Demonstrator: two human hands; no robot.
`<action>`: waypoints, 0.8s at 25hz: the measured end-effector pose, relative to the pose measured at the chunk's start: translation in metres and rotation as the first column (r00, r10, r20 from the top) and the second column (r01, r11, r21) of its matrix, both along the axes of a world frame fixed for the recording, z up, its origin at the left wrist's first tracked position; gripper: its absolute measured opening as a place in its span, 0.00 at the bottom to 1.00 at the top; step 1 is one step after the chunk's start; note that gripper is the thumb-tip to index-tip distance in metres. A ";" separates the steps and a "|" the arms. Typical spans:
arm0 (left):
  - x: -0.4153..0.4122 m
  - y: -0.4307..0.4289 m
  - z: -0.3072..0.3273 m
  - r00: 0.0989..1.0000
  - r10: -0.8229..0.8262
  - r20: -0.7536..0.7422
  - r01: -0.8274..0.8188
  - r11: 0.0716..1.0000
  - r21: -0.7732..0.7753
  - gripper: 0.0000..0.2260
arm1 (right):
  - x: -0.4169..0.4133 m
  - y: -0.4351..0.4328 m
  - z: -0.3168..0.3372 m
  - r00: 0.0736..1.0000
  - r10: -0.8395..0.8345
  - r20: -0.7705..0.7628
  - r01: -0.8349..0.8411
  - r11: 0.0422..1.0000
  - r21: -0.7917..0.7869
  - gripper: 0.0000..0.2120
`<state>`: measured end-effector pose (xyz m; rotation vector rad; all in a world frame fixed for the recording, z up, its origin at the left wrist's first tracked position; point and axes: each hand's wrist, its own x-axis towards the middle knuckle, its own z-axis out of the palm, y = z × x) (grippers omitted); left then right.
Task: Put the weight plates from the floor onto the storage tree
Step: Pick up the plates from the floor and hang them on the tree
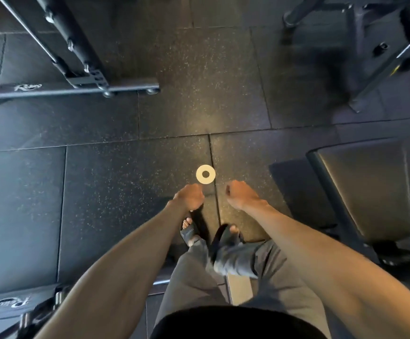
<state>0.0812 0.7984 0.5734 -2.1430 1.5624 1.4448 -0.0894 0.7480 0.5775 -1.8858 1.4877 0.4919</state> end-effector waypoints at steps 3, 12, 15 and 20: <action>0.010 -0.039 -0.023 0.997 0.073 -0.012 -0.073 0.997 0.020 0.13 | 0.013 -0.045 -0.035 0.998 0.064 -0.029 -0.062 0.996 0.067 0.12; 0.003 -0.135 -0.237 0.938 0.328 0.112 -0.337 0.939 0.073 0.11 | 0.018 -0.169 -0.258 0.952 0.299 -0.058 -0.287 0.945 0.153 0.10; -0.013 -0.153 -0.335 0.958 0.256 0.133 -0.271 0.956 0.110 0.11 | 0.012 -0.188 -0.353 0.922 0.378 -0.082 -0.361 0.918 0.166 0.07; -0.027 -0.166 -0.493 0.971 0.149 0.186 -0.167 0.982 0.084 0.16 | 0.014 -0.193 -0.493 0.853 0.517 -0.070 -0.503 0.850 0.154 0.08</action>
